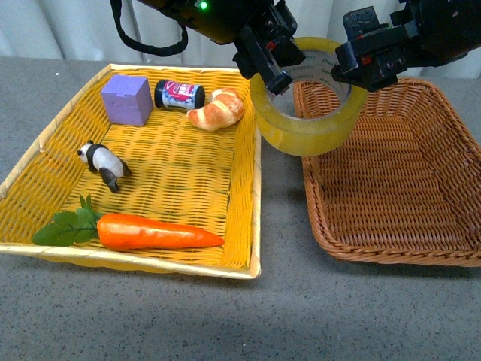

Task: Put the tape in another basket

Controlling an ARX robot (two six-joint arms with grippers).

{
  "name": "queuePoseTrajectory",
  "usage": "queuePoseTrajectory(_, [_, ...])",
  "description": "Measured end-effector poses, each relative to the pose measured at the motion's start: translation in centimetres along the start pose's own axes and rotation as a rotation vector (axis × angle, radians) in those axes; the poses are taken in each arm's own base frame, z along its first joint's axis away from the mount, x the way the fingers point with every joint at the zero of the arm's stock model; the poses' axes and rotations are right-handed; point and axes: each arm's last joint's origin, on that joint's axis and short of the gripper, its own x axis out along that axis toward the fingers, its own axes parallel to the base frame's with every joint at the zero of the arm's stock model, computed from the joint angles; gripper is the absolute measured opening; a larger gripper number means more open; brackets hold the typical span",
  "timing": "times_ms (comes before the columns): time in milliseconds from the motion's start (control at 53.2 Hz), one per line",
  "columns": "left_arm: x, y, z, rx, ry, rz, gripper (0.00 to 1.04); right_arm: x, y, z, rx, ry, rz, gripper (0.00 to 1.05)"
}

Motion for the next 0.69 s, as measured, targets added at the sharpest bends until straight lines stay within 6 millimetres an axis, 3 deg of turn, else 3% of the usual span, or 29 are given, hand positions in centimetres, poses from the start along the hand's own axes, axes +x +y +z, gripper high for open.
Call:
queuePoseTrajectory(131, [0.0,0.0,0.0,-0.016,-0.002,-0.003,0.16,0.0,0.0,0.1,0.051,0.010,0.008,0.20])
queuePoseTrajectory(188, [0.0,0.0,0.0,-0.033,-0.001,-0.001,0.15,0.2,0.0,0.0,0.064,0.018,0.000,0.16])
queuePoseTrajectory(338, [0.0,0.0,0.0,-0.039,0.004,0.005,0.15,0.4,-0.1,0.0,0.076,0.022,-0.005,0.15])
queuePoseTrajectory(451, [0.2,0.0,0.6,-0.086,0.042,0.120,0.16,0.6,-0.8,0.4,0.089,0.009,-0.017,0.14])
queuePoseTrajectory(563, [-0.1,0.3,1.1,-0.154,0.009,0.169,0.33,0.7,-1.4,0.6,0.080,0.009,-0.056,0.14])
queuePoseTrajectory(695, [-2.5,1.8,1.8,-0.238,-0.043,0.251,0.54,1.7,-3.0,-0.7,0.093,0.052,-0.081,0.14])
